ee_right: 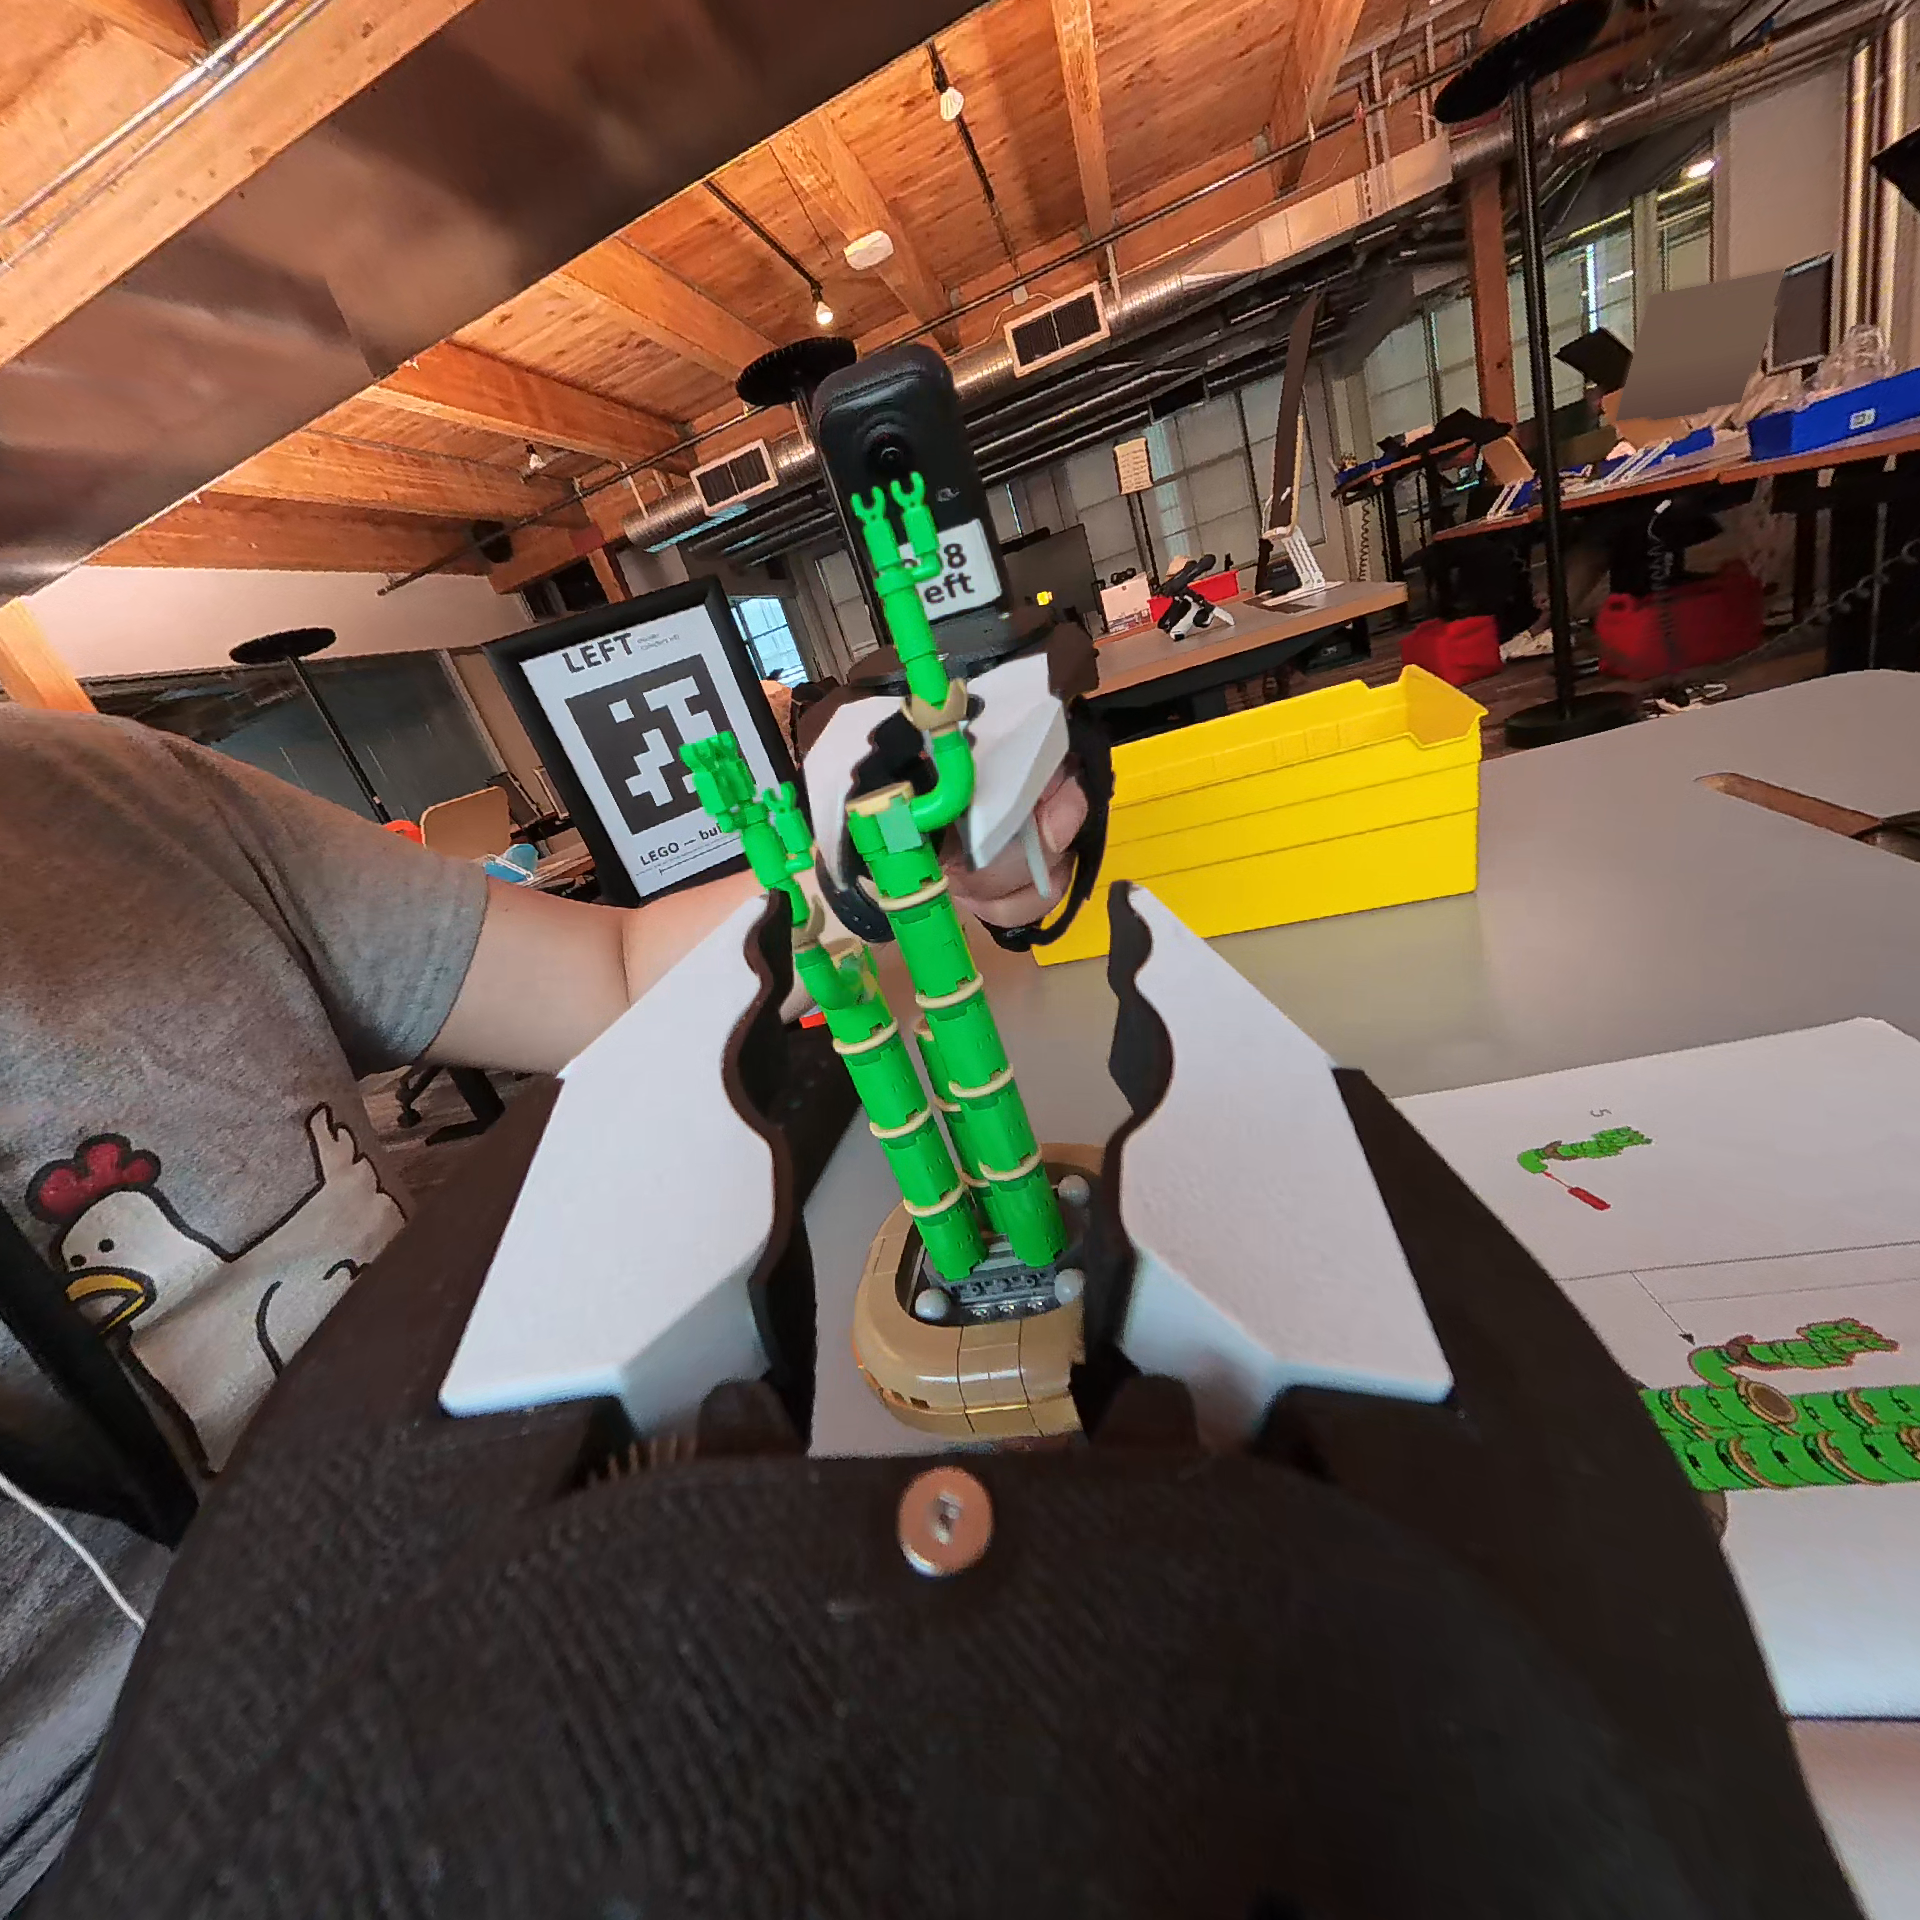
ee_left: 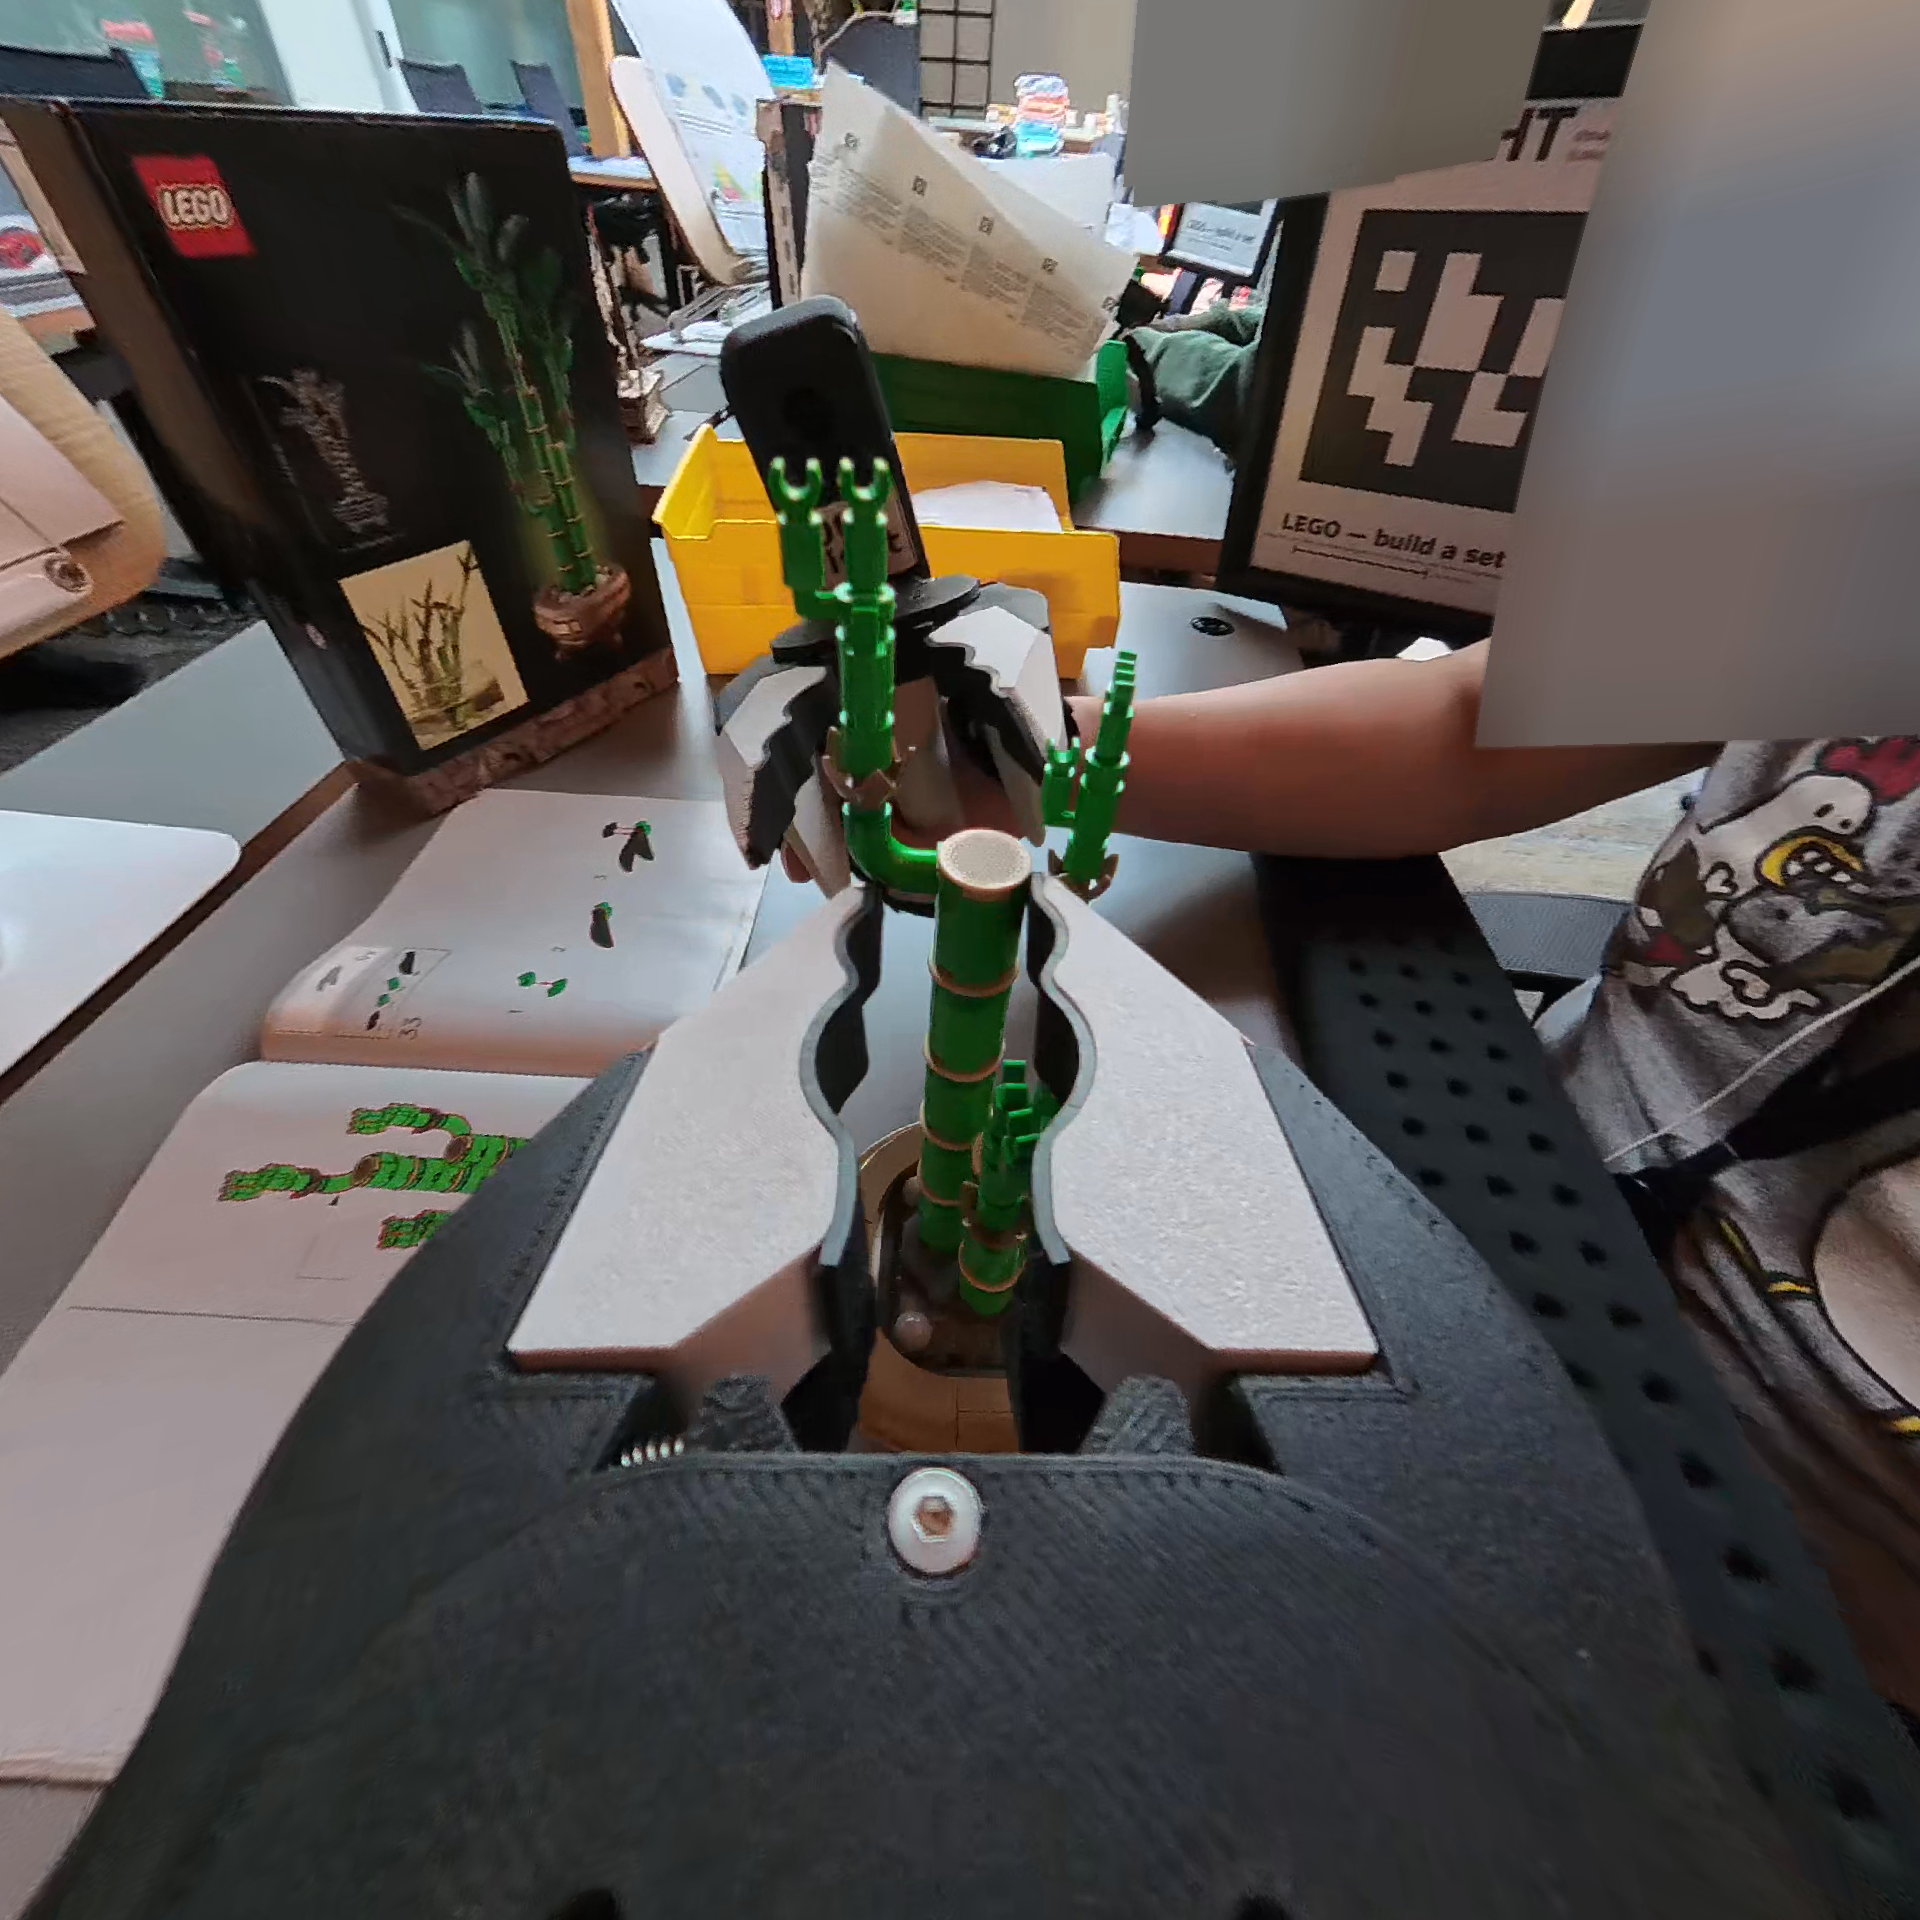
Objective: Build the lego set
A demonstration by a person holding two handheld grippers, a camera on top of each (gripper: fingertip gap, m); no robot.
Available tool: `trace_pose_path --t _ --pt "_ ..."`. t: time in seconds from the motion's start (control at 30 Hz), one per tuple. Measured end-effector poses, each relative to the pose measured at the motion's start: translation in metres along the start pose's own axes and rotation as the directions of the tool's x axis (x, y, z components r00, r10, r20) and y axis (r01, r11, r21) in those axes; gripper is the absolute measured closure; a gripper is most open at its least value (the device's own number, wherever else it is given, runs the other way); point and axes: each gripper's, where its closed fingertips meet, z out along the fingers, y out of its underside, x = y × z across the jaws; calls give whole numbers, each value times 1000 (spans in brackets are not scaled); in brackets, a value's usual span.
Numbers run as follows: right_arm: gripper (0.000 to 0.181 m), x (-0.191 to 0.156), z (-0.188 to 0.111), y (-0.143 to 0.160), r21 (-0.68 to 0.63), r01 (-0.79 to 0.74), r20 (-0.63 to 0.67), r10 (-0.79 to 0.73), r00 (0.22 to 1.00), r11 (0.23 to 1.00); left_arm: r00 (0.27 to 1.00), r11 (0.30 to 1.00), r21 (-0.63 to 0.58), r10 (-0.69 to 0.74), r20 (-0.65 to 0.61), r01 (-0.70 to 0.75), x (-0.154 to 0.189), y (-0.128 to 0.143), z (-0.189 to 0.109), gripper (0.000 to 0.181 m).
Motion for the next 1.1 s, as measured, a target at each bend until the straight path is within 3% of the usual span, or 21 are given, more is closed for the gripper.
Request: trace_pose_path --t 0.17,0.33,0.5,0.6,0.67,0.77,0.83,1.1 --pt "121 4 -1 2 -9 -8 -11 7 1000 1000 1000 999 45 -8 -28 9 2 -1 -1 156" --pt "122 -3 6 -19 -45 64 65 -61 996 997 999 995 83 -52 16 50 -2 -7 -8 138" --pt "160 4 12 -22 -209 75 286 -12 958 975 985 997 76 -18 171 5 -6 -14 -23 129" --pt "162 6 18 -13 -333 70 412 78 908 940 955 999 -11 48 292 -47 -11 -8 -25 123" --pt "165 2 20 -12 -310 127 503 49 863 942 938 998 -51 58 343 -43 -14 -4 -24 124" --pt "168 24 30 -1 -400 218 455 -13 890 890 926 997 -62 55 374 -34 -14 -3 -21 128" --pt "181 20 26 -2 -379 315 501 -93 860 870 920 997 -66 57 389 -34 -13 -3 -20 129" --pt "181 17 33 -11 -314 437 505 -242 829 843 909 996 -89 42 414 -6 -14 7 -24 131"
